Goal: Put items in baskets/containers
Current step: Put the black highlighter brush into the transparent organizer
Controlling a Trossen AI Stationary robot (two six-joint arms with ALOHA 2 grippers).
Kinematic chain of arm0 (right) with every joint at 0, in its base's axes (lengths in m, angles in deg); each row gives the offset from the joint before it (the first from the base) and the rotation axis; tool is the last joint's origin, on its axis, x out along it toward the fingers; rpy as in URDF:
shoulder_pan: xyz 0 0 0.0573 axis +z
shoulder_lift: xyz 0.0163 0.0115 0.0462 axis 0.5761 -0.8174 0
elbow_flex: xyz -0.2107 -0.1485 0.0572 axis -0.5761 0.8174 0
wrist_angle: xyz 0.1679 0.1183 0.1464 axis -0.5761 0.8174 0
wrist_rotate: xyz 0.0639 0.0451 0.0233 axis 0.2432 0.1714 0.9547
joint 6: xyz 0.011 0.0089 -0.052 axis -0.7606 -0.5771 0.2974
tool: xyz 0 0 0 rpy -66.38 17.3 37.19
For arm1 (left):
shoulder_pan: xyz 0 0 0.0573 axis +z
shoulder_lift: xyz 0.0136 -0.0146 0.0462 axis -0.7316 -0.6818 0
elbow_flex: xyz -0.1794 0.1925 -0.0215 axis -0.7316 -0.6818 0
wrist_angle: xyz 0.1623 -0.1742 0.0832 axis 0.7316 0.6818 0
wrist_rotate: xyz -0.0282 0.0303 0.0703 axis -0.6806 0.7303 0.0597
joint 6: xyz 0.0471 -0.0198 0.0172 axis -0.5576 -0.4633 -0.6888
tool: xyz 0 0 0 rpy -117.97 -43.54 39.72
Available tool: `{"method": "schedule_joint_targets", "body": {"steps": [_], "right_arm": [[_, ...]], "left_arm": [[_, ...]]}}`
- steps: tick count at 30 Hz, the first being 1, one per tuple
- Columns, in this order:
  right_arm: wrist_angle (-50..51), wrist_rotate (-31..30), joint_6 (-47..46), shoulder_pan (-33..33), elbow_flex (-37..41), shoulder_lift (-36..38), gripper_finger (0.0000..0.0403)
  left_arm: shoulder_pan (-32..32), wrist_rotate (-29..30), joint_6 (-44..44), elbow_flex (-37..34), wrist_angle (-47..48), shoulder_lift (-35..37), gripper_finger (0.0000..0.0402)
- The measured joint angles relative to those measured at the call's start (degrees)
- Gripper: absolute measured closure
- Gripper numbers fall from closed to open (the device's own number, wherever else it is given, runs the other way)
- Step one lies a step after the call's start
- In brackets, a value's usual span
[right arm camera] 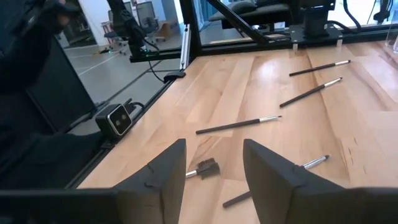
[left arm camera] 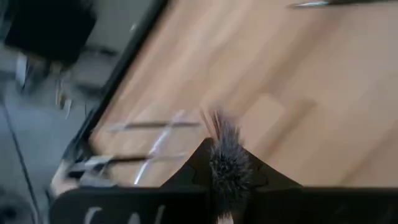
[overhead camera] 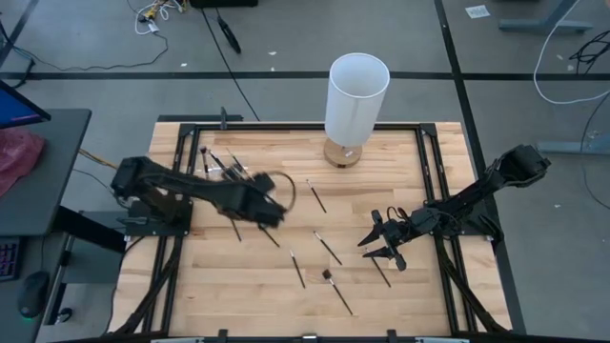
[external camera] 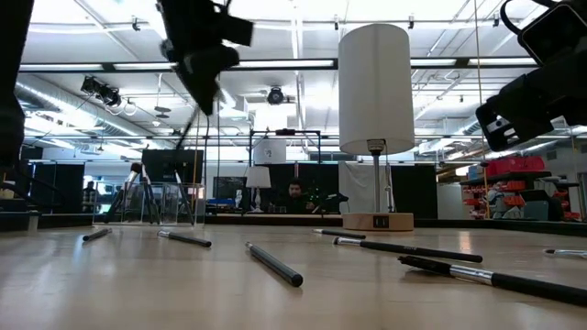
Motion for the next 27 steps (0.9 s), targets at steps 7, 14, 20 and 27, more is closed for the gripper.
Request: {"method": "schedule_joint_targets", "body": {"steps": [7,14,20,27], "right_arm": [[0.0,0.0,0.1,0.0,0.0,0.0,0.0243],[-0.1,0.0,-0.3,0.0,0.0,0.0,0.0243],[0.0,0.0,-0.4,0.0,0.0,0.0,0.0243],[0.0,0.0,-0.7,0.2,0.0,0.0,0.0243]], "left_arm": [[9.6,3.5,8.0,0.0,5.7,9.4,0.0385],[22.8,4.7,13.1,0.0,9.6,16.5,0.0385],[30.7,4.0,13.2,0.0,9.8,18.7,0.0384],[36.9,1.7,13.4,-2.9,9.7,19.2,0.0387]]}}
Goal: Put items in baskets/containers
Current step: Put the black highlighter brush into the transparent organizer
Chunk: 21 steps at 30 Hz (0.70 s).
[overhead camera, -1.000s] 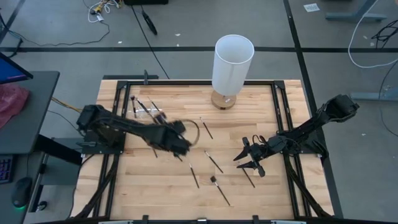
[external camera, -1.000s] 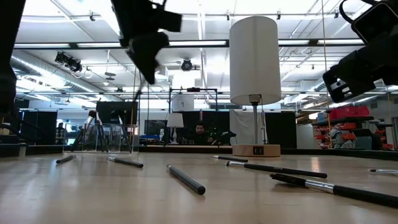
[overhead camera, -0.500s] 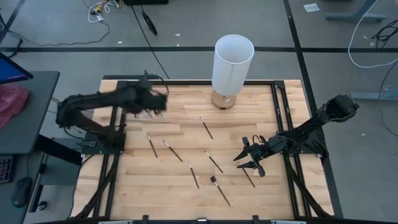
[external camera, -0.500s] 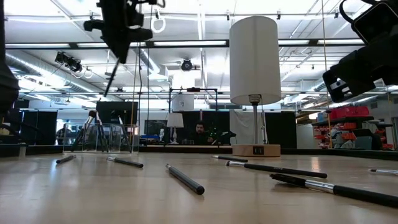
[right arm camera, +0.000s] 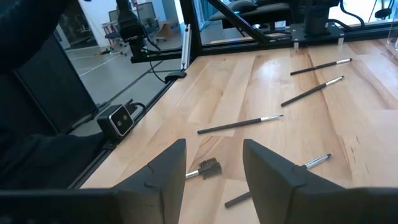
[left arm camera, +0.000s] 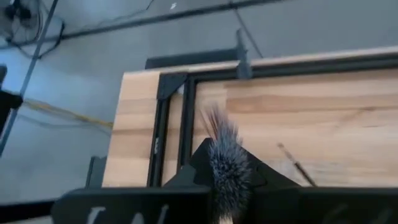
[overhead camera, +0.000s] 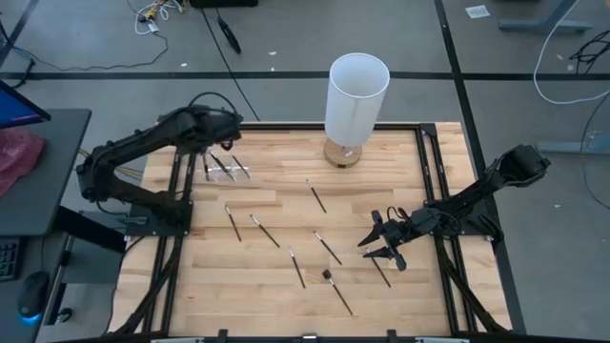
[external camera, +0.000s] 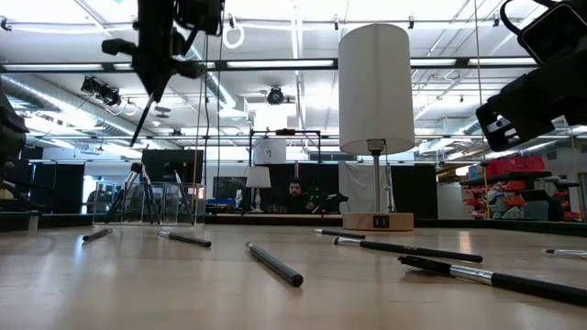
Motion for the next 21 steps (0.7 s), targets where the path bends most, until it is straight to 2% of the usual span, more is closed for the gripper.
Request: {"method": "schedule_joint_targets", "body": {"steps": [6,11,16,21], "right_arm": [[0.0,0.0,-0.9,1.7,0.0,0.0,0.0243],[-0.3,-0.4,-0.8,2.1,0.0,0.0,0.0243],[-2.2,-1.3,-0.5,2.1,0.0,0.0,0.0243],[-3.5,-1.3,-0.5,2.1,0.0,0.0,0.0243]], "left_arm": [[4.0,-3.7,-0.2,-11.7,-7.9,5.5,0.0385],[4.3,-3.8,-0.2,-20.9,-16.4,11.7,0.0385],[5.2,-5.1,-0.2,-27.8,-22.2,16.3,0.0385],[6.7,-6.8,-0.3,-33.4,-25.3,17.7,0.0382]]}}
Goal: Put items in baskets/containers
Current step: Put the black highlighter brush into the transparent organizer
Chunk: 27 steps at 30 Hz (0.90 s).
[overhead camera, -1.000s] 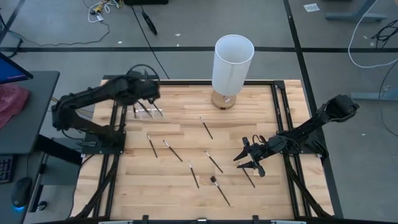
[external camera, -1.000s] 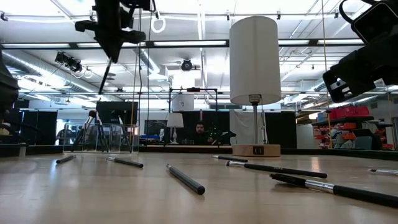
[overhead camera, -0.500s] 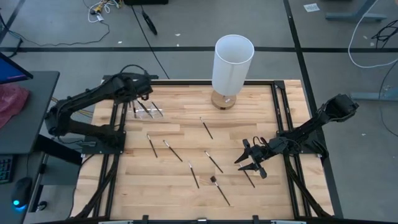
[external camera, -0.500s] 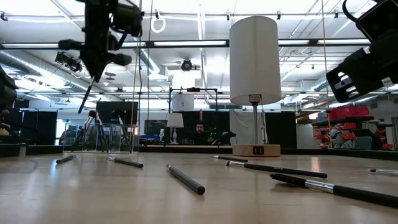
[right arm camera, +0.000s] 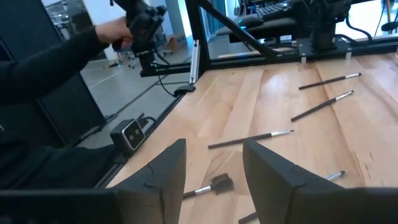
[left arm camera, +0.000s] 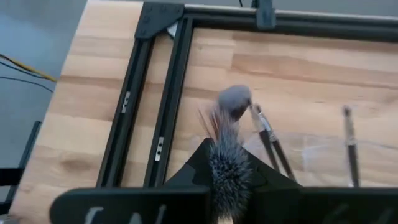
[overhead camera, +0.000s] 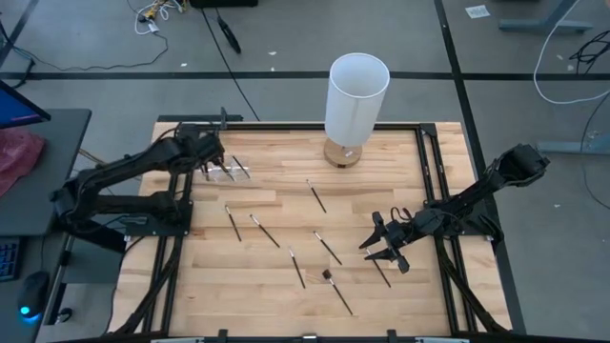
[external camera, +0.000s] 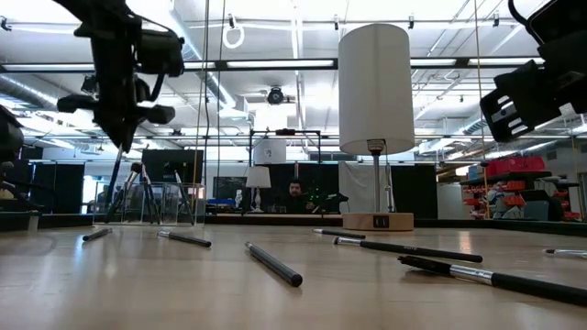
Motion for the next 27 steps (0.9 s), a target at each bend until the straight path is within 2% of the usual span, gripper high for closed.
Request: {"method": "schedule_joint_targets", "body": {"steps": [9,22,27], "right_arm": [[0.0,0.0,0.0,0.0,0.0,0.0,0.0243],[0.0,0.0,0.0,0.0,0.0,0.0,0.0243],[0.0,0.0,0.0,0.0,0.0,0.0,0.0243]], "left_arm": [[3.2,-4.7,-4.8,-6.5,-10.5,0.0,0.0381],[5.8,-5.2,-5.9,-6.9,-10.5,0.0,0.0366],[5.8,-4.9,-6.0,-7.0,-9.8,-0.1,0.0337]]}}
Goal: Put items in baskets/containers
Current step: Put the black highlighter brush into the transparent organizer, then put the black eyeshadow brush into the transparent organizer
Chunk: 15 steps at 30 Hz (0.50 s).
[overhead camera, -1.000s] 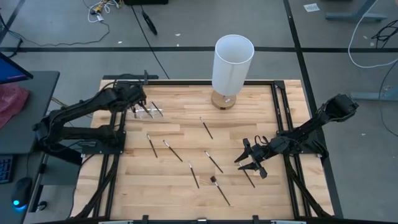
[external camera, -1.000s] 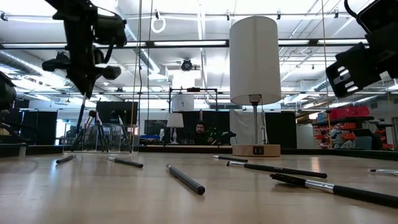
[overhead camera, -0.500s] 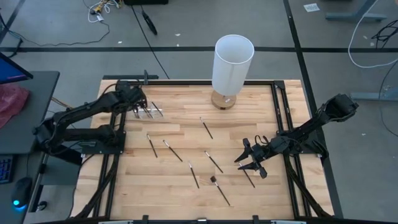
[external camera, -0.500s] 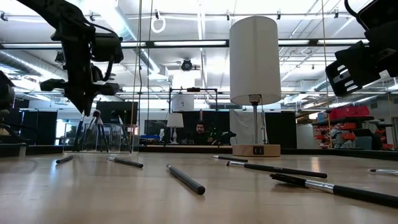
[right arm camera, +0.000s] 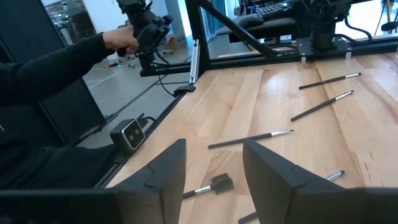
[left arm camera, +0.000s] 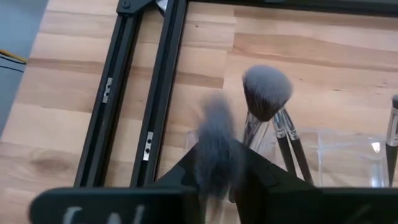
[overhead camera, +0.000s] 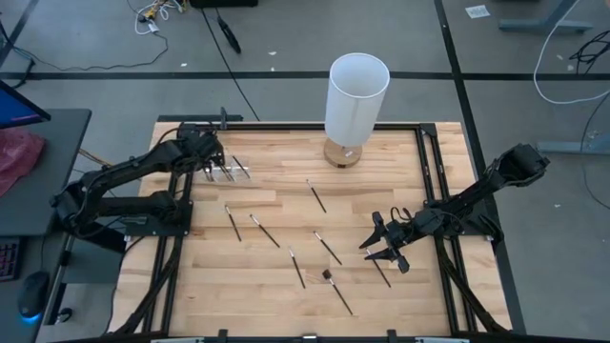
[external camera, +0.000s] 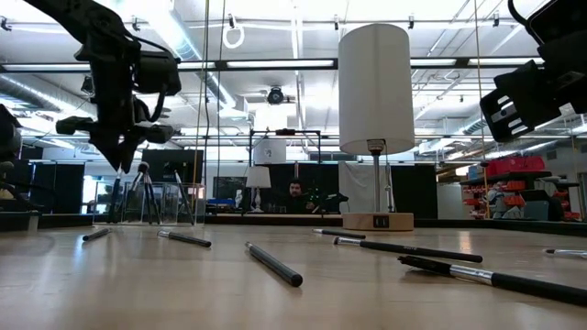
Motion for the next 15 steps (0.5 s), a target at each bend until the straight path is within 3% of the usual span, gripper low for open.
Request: {"method": "schedule_joint_targets", "body": {"steps": [9,15], "right_arm": [[0.0,0.0,0.0,0.0,0.0,0.0,0.0243],[0.0,-1.0,-0.1,0.0,0.0,0.0,0.0243]], "left_arm": [[0.0,2.4,-0.2,0.1,2.5,0.1,0.0261],[-0.4,2.5,-1.3,3.9,8.3,1.1,0.0234]]}}
